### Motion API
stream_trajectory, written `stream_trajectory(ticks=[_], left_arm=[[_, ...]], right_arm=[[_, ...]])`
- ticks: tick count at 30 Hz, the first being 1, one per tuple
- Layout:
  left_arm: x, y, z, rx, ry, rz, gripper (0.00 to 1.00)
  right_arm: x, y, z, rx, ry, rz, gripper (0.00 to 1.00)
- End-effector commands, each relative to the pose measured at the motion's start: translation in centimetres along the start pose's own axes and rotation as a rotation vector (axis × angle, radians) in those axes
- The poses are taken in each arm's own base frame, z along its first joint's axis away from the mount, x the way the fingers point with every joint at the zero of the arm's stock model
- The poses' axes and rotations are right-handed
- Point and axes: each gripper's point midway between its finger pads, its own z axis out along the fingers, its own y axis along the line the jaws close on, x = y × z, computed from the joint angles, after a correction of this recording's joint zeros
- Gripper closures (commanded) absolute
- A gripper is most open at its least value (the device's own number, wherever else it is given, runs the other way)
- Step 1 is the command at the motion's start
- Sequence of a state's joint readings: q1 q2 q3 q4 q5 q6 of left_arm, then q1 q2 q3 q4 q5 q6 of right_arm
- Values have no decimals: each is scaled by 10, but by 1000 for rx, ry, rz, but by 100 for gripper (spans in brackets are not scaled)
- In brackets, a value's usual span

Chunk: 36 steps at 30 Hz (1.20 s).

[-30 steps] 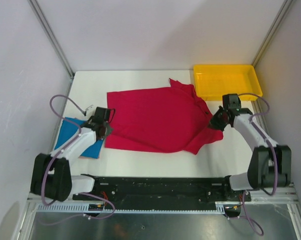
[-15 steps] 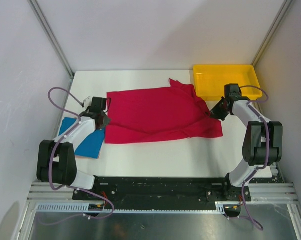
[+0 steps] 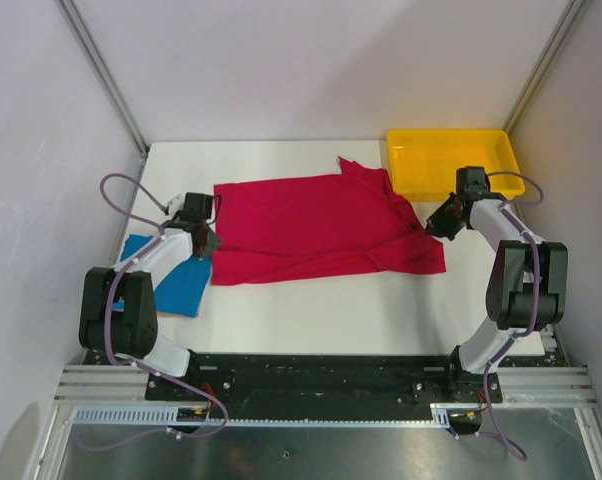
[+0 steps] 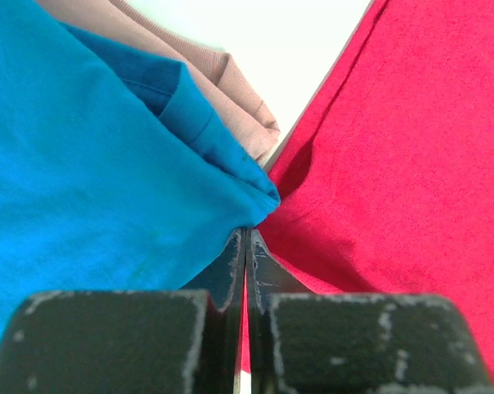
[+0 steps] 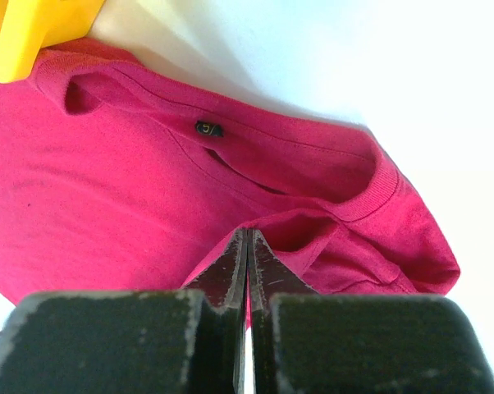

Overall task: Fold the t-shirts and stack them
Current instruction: Grap the side of the flattened tshirt closest away from the robot with both arms, then fold the flattened tshirt in 1/3 of the way

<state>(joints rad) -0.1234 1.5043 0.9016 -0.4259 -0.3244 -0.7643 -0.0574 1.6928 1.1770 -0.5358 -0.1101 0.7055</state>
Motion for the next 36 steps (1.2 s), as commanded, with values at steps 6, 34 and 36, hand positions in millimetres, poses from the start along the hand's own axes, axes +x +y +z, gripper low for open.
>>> stream_trajectory(ticks=[6,34,36], left_arm=[[-21,-43,10,157,12,63,92],[-7,5,31,25,49,51,63],[-11,10,31,18,41,42,62]], right_arm=[[-14,11,0,-39,-21,-11,100],[0,15,13,-45,31,-29,100],[0,14,13,-44,32,-30,100]])
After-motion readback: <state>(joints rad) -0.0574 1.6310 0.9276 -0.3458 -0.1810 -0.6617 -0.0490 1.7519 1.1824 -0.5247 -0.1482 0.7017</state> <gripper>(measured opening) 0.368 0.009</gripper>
